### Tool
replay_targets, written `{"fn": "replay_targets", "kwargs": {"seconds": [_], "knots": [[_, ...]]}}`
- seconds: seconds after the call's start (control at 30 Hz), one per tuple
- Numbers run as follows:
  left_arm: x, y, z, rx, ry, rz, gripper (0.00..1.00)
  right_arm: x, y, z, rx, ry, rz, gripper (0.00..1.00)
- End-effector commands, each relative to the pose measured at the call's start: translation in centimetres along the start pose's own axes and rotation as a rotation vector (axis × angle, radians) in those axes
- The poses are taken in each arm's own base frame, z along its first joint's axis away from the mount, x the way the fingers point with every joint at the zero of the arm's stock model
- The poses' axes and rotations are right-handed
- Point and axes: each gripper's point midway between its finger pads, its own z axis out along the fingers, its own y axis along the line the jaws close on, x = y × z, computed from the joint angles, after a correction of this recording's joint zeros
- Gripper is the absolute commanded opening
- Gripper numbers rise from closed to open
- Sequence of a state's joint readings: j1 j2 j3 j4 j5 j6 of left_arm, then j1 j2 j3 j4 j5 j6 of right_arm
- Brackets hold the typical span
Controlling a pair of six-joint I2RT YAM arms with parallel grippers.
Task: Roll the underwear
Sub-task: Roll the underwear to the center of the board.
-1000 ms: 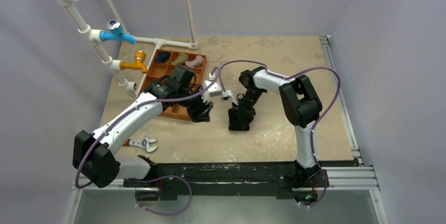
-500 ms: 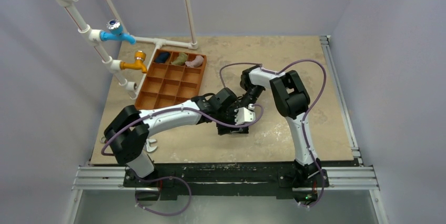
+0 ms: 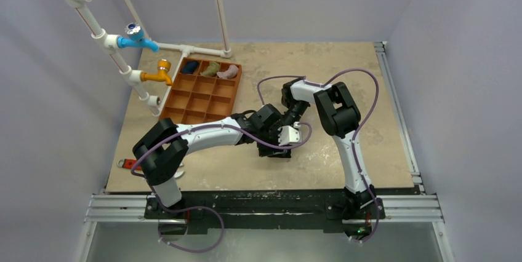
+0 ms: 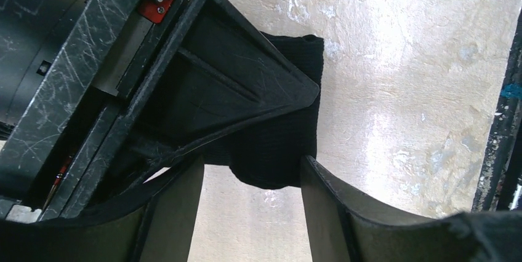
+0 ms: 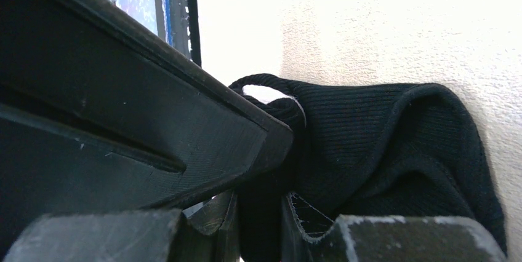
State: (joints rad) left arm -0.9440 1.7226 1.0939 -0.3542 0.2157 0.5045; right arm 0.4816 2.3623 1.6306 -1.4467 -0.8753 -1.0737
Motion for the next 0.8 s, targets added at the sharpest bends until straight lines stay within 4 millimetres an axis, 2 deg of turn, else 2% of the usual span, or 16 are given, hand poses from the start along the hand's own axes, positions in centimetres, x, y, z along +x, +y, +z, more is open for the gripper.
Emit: {"fn": "replay_targets", "kwargs": {"seconds": [0.0, 0.2, 0.57, 0.77], "knots": [[-2.6, -0.3, -0.1, 0.027, -0.09, -0.027, 0.6, 0.5, -4.2, 0.4, 0.107, 0.057, -0.103, 0.0], [-2.5, -1.7, 0.0, 0.098, -0.098, -0.052, 0.61, 0.6, -4.3, 0.4, 0.118, 0.06, -0.102, 0.0], [-0.9, -0.4, 2.5, 0.035, -0.032, -0.077, 0.61, 0.5, -4.4, 0.5, 0.118, 0.057, -0.102, 0.0], [-0.4, -0.8, 3.8, 0.038, -0.018, -0.121, 0.51, 0.6, -4.5, 0.6, 0.113, 0.053, -0.095, 0.02]]}}
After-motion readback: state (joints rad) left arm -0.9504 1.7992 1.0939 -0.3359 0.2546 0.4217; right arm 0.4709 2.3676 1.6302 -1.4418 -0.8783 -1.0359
